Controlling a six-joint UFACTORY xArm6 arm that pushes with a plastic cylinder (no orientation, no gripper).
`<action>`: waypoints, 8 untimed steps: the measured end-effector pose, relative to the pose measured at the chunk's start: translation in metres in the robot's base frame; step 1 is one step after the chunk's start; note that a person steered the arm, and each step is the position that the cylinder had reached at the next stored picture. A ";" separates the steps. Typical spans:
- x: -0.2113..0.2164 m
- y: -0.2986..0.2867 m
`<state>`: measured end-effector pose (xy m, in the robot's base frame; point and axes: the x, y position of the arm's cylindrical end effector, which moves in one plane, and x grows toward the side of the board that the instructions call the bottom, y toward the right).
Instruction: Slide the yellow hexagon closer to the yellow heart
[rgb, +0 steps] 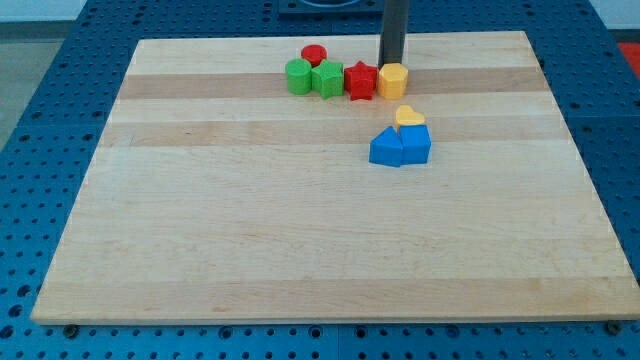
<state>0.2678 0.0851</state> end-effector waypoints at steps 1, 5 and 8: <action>0.003 0.009; 0.038 -0.010; 0.055 -0.034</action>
<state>0.3229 0.0508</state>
